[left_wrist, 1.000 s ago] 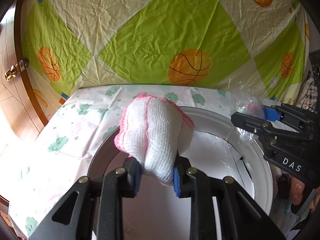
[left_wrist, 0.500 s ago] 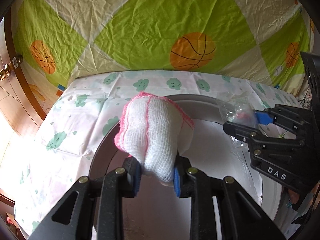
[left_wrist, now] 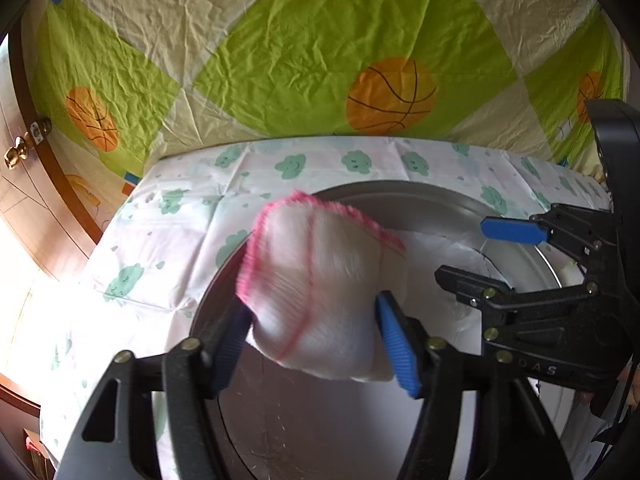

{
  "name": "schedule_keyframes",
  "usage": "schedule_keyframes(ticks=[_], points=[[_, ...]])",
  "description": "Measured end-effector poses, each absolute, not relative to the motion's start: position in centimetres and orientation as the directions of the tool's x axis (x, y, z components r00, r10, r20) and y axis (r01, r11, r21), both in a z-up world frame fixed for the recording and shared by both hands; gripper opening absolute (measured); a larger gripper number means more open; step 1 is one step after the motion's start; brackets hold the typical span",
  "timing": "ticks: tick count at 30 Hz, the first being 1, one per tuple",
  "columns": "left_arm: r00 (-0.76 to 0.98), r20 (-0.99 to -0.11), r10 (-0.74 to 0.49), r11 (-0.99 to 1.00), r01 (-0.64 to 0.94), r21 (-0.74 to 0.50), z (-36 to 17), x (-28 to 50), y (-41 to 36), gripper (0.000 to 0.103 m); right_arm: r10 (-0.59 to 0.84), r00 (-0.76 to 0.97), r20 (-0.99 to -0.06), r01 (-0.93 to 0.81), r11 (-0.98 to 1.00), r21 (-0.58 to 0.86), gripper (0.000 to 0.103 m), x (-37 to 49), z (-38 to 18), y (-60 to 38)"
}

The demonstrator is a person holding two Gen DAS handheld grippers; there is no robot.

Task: Organize soft objects
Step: 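Open both grippers to drop the sock and bag into the tin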

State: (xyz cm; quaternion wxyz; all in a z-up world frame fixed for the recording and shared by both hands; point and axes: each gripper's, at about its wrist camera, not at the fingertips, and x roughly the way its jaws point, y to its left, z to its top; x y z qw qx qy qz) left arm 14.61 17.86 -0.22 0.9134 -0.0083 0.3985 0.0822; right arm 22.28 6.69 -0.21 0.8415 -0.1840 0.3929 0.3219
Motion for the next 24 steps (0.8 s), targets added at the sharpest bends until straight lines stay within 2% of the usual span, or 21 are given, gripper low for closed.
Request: schedule_keyframes(ticks=[6,13,16,21,24], points=[[0.706,-0.688,0.168,0.983,-0.175,0.060,0.5,13.0,17.2,0.077,0.423,0.532,-0.734,-0.668,0.742,-0.057,0.065,21.5,1.2,5.5],[0.792,-0.580,0.191,0.978,-0.207,0.039,0.5,8.5,14.0,0.088,0.479,0.578,-0.661,-0.652,0.758,-0.022,0.068,18.2,3.6,0.5],[0.814,-0.552,0.179,0.981,-0.187,0.042,0.0,7.1,11.8,0.089,0.494,0.605,-0.625,-0.639,0.769,-0.011,0.075,16.3,4.4,-2.7],[0.845,-0.510,0.158,0.986,-0.161,0.039,-0.5,4.8,8.4,0.089,0.492,0.641,-0.589,-0.591,0.806,0.030,0.076,14.1,4.5,-8.4],[0.861,-0.490,0.138,0.989,-0.142,0.031,-1.0,3.6,6.6,0.094,0.469,0.671,-0.574,-0.541,0.839,0.052,0.076,12.4,3.7,-12.1]])
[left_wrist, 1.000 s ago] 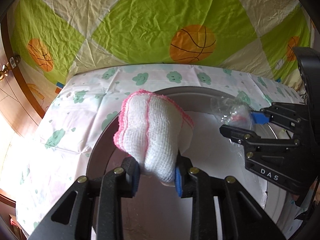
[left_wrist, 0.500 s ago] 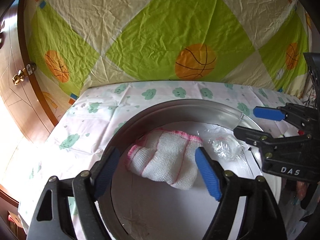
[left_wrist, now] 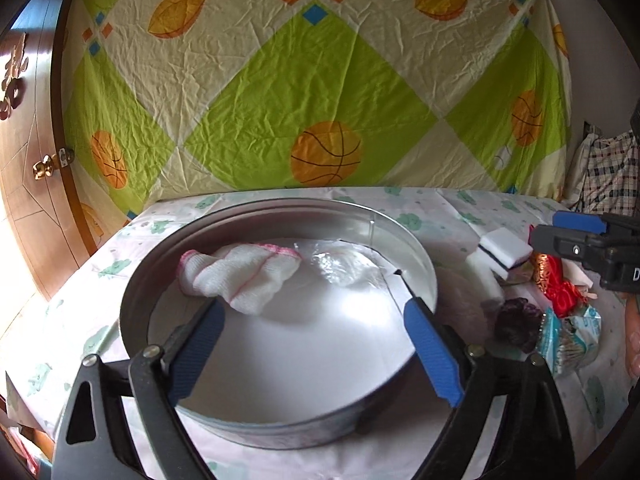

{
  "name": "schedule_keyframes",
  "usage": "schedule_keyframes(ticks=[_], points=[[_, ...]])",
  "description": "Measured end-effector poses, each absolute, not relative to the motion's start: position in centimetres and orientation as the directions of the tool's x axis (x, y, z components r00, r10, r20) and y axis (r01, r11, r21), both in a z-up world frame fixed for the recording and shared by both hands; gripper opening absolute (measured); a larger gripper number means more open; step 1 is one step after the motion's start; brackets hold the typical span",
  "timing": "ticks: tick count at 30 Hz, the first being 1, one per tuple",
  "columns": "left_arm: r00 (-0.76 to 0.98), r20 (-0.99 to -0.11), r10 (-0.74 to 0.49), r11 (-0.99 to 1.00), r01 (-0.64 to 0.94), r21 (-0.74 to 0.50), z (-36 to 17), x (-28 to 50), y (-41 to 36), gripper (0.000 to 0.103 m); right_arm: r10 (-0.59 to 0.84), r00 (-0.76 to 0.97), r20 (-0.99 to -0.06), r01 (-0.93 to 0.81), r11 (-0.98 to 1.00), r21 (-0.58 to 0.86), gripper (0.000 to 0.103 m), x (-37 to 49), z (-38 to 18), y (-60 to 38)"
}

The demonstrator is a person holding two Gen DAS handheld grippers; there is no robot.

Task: Organize soft objects

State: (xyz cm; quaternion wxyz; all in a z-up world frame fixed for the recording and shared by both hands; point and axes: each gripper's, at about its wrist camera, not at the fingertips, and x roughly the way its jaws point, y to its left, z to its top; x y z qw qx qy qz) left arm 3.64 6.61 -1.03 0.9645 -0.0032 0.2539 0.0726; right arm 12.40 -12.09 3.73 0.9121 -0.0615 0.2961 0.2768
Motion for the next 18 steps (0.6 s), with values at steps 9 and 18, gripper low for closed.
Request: schedule_keyframes(ticks=[9,18], points=[[0.865,-0.495,0.082,0.997,-0.070,0.044,-2.4,2.5,2.5,0.095,0.361,0.727,-0.583,-0.412,0.910,0.051,0.085,7.6,-1.2,-19.8],[0.856,-0.482,0.187,0.981,-0.184,0.052,-2.3,2.4,4.4,0.097,0.406,0.685,-0.604,-0.526,0.850,-0.025,0.085,7.7,-1.8,-15.3]])
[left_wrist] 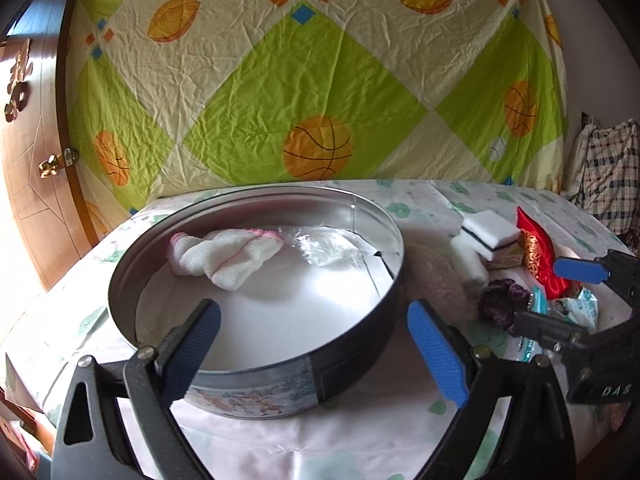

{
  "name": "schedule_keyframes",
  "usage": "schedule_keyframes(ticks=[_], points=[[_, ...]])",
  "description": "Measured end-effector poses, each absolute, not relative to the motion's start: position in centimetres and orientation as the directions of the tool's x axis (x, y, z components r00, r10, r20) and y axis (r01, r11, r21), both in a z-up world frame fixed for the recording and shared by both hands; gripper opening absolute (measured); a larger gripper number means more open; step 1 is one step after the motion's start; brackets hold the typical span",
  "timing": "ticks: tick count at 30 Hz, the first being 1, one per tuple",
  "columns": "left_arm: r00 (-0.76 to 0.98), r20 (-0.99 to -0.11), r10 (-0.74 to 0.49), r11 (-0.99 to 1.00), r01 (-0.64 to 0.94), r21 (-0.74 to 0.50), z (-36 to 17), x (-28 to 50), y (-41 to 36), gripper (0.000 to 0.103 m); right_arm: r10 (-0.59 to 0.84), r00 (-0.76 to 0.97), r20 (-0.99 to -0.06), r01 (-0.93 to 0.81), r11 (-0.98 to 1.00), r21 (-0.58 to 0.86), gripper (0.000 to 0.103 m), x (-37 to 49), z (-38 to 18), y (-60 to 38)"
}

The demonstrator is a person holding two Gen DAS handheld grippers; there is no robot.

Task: Organize soft objects

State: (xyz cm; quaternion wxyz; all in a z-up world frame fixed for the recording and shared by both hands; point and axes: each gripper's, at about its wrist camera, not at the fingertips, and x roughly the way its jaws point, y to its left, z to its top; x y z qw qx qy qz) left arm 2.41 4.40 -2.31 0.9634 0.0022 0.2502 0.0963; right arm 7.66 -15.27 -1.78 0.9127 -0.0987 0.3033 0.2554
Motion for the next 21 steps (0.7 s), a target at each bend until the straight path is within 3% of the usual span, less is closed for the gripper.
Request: schedule_keyframes(ticks=[13,15,16,18,21], points=[[0.849,-0.484,0.211,0.970,-0.244,-0.005,-2.4,1.7,7.5,0.100,0.349,0.636,-0.688,-0.625,0.757,-0.193,0.082,10.6,-4.1,-5.7],[0.851,-0.484,0.203,0.972,-0.233,-0.003,-2.4,1.7,7.2,0.100,0.327,0.643,-0.693,-0.611,0.765,-0.205,0.051,11.3,-4.4,-5.2],[0.852,-0.485,0.198,0.974,-0.227,-0.002,-2.4,1.6,7.1,0.100,0.330,0.635,-0.699,-0.612,0.766,-0.195,0.029,11.7,-4.5,-5.1],[0.856,-0.480,0.192,0.976,-0.218,0.002,-2.3,1.5,6.7,0.100,0.355,0.611,-0.708,-0.624,0.766,-0.154,0.019,11.9,-4.7,-5.3],[0.862,-0.477,0.175,0.980,-0.197,0.004,-2.2,1.4,6.0,0.100,0.425,0.628,-0.652,-0.631,0.768,-0.107,0.016,10.7,-3.4,-6.3]])
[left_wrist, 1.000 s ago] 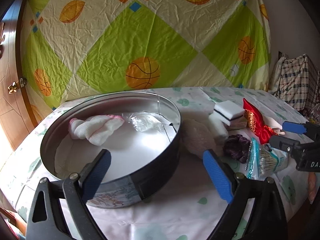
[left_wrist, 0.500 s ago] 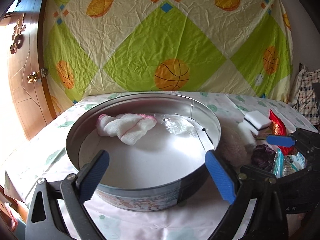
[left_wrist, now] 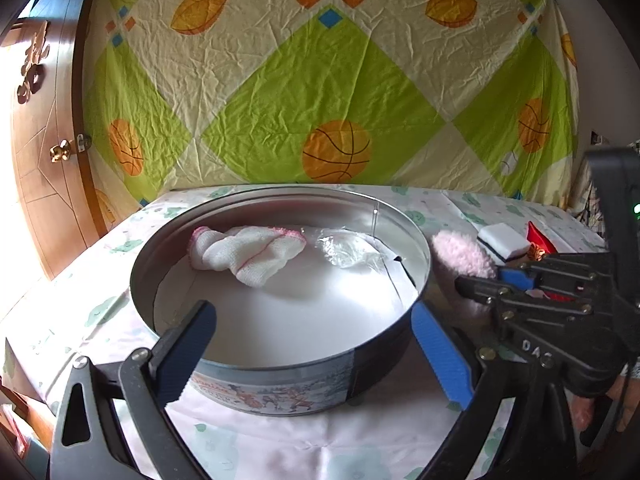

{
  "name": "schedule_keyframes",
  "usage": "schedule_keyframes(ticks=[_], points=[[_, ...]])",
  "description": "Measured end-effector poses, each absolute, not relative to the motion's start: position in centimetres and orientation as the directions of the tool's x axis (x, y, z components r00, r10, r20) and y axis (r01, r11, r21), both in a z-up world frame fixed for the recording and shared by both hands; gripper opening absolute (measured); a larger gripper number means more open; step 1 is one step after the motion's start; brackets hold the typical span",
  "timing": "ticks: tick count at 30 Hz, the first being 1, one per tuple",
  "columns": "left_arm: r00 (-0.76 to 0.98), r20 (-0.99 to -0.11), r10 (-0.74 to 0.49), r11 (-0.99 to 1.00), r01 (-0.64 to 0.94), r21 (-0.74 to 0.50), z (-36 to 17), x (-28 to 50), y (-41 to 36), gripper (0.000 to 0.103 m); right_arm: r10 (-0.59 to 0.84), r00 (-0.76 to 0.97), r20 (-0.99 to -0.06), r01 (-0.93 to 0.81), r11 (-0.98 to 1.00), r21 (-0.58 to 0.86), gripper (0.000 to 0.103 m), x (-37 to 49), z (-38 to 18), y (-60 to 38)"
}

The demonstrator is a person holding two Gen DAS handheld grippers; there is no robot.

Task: Organize soft objects

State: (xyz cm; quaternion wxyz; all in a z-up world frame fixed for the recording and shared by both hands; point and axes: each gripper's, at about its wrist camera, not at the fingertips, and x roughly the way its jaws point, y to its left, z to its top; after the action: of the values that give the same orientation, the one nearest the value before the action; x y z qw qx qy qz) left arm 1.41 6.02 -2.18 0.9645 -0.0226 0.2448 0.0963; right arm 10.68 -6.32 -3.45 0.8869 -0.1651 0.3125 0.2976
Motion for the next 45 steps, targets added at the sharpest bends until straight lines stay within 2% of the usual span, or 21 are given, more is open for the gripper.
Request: schedule_keyframes(ticks=[7,13,22,29,36,39,40,45], points=[[0.874,-0.471,0.115,0.993,-0.117,0.025,-2.0,1.6,3.1,0.100,0.475,0.724,-0.499,-0.567,0.823,-0.039,0.016,7.8,0.3,-11.8],[0.865,-0.502,0.010,1.000,-0.023,-0.019,-2.0,2.1,0.5,0.100,0.426,0.785,-0.450,-0.467,0.884,0.023,0.016,6.4,1.3,-18.4],[0.844,-0.523,-0.118,0.989,0.147,0.014,-2.3,2.6,-6.1,0.102,0.339,0.821,-0.459,-0.321,0.939,0.119,0.016,4.5,-1.7,-26.2],[0.818,-0.547,-0.177,0.948,0.292,0.129,-3.0,2.9,-11.1,0.102,0.311,0.834,-0.455,-0.265,0.950,0.164,0.016,3.8,-3.0,-29.2],[0.739,-0.627,-0.248,0.866,0.459,0.199,-3.3,4.9,-14.2,0.102,0.303,0.836,-0.457,-0.241,0.952,0.190,0.016,3.5,-3.5,-30.4],[0.732,-0.641,-0.230,0.813,0.507,0.287,-3.8,5.5,-15.6,0.095,0.306,0.833,-0.460,-0.241,0.951,0.195,0.016,3.6,-3.7,-30.5],[0.716,-0.660,-0.228,0.796,0.527,0.297,-4.2,5.8,-15.8,0.089,0.306,0.833,-0.460,-0.239,0.950,0.199,0.016,3.7,-3.8,-30.5],[0.670,-0.694,-0.263,0.766,0.582,0.271,-4.5,6.2,-15.9,0.088,0.308,0.834,-0.457,-0.237,0.949,0.208,0.016,3.8,-3.9,-30.3]])
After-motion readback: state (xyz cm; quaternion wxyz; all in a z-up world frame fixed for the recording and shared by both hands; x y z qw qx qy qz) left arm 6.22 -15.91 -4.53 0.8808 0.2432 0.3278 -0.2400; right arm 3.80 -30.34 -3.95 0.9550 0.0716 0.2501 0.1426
